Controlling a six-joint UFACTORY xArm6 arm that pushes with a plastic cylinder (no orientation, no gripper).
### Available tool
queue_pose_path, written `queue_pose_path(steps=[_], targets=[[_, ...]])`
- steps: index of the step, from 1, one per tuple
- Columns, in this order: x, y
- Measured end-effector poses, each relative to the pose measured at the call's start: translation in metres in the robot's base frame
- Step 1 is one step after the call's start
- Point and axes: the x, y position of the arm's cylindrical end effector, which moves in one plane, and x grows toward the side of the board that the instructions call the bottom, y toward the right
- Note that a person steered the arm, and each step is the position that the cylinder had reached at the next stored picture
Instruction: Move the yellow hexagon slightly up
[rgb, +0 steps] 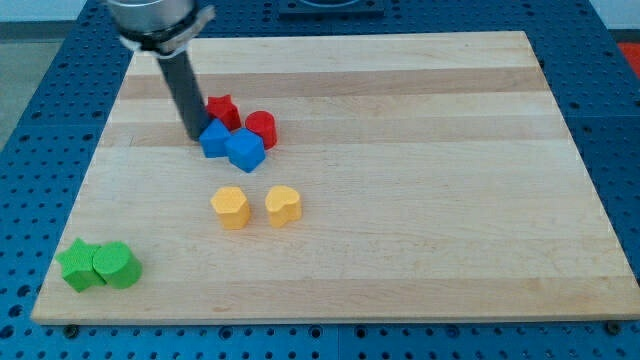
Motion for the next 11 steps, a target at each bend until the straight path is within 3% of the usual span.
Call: queue_pose_path(steps=[2, 6, 8, 10, 11], targets=[[0.005, -0.039], [0.155, -0.030], [0.159, 0.060], [0.143, 0.024], [0.127, 0.038]])
